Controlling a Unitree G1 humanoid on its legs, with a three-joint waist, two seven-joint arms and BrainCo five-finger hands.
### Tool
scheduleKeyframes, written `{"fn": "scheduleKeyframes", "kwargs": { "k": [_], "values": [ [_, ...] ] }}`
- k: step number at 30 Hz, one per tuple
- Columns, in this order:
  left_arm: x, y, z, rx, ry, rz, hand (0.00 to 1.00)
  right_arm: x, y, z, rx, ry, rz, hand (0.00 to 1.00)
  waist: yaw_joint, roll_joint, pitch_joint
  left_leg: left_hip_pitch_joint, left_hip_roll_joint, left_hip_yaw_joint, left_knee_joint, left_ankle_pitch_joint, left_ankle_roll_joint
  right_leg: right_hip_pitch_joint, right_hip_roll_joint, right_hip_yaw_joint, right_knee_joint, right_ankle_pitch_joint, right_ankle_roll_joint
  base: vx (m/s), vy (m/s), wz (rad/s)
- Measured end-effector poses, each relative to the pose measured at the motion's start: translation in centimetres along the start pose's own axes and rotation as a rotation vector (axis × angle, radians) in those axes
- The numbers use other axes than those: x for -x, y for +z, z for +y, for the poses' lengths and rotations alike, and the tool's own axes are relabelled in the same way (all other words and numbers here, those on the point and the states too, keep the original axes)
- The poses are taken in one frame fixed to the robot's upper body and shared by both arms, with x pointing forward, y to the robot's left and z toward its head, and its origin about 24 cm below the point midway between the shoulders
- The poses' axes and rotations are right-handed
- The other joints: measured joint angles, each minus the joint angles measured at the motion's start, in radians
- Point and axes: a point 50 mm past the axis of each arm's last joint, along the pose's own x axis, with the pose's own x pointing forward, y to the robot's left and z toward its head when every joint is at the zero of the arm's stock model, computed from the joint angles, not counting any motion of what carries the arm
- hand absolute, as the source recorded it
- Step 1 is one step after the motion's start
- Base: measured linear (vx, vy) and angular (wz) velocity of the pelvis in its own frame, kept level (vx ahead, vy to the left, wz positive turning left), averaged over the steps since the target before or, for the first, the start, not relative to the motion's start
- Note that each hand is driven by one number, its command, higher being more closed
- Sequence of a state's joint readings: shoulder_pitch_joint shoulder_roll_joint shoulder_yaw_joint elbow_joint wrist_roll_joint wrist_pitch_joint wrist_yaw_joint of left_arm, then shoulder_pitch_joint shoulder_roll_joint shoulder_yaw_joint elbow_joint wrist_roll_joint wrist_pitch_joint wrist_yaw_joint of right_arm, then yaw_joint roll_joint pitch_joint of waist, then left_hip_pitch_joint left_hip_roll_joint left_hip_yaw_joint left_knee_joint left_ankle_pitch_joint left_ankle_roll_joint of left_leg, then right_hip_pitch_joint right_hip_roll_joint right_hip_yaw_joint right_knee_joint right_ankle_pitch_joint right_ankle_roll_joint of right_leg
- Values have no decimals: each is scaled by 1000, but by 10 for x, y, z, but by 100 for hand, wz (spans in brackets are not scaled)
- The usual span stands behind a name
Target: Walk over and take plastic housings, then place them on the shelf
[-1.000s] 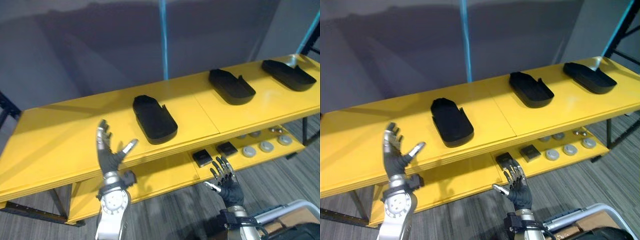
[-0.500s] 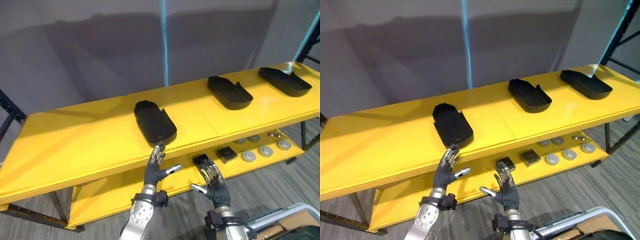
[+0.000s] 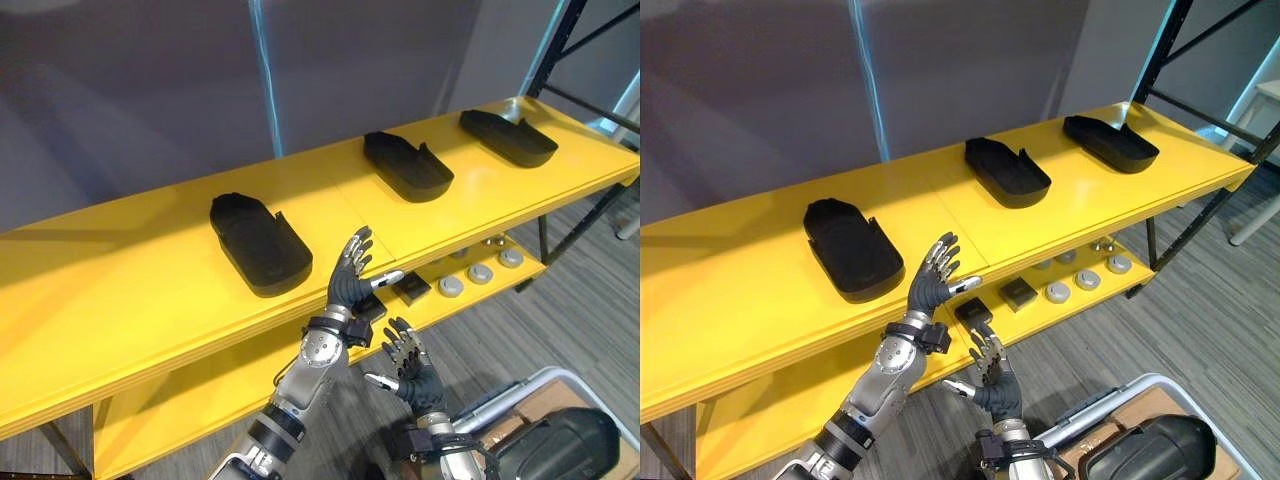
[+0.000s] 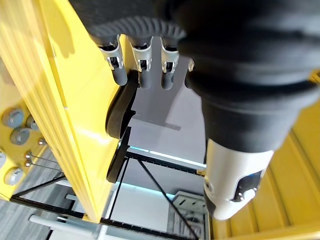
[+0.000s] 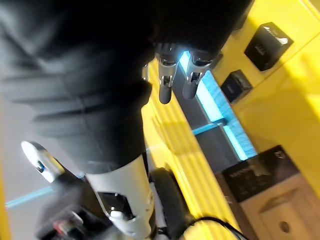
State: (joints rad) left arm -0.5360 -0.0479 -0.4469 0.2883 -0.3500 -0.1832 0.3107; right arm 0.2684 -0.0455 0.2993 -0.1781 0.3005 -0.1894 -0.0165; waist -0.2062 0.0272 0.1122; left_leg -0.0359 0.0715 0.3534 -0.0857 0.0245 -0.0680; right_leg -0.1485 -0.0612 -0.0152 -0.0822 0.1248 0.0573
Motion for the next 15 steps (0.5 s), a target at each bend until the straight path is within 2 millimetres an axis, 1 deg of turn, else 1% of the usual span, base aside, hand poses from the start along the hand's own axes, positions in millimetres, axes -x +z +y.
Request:
{"fn": "scheduleKeyframes", "kwargs": {
  "k": [2, 5, 8, 15],
  "values": [
    [-3, -5, -1, -8, 34, 24, 0, 0, -1, 3, -13, 12, 4, 0, -6, -2, 3, 1, 0, 1, 0, 0, 0, 0, 0, 3, 0, 0, 0, 1, 3, -7],
    [-11, -7, -3, -26, 89, 50, 0, 1, -4, 13, -19, 57, 20, 0, -20, -17, 16, 1, 0, 1, 0, 0, 0, 0, 0, 3, 0, 0, 0, 0, 0, 0],
    [-17, -8, -4, -36, 138, 67, 0, 3, -7, 18, -17, 89, 37, 0, -29, -19, 17, 2, -1, 1, 0, 0, 0, 0, -1, 3, 0, 0, 0, 0, 0, 0],
    [-25, -1, 5, -23, 243, 56, 0, 4, -7, 17, -27, 90, 45, 0, -49, -30, 25, 4, -1, 4, 0, 0, 0, 0, 0, 6, -1, 1, -2, -26, 0, -1]
  ]
}}
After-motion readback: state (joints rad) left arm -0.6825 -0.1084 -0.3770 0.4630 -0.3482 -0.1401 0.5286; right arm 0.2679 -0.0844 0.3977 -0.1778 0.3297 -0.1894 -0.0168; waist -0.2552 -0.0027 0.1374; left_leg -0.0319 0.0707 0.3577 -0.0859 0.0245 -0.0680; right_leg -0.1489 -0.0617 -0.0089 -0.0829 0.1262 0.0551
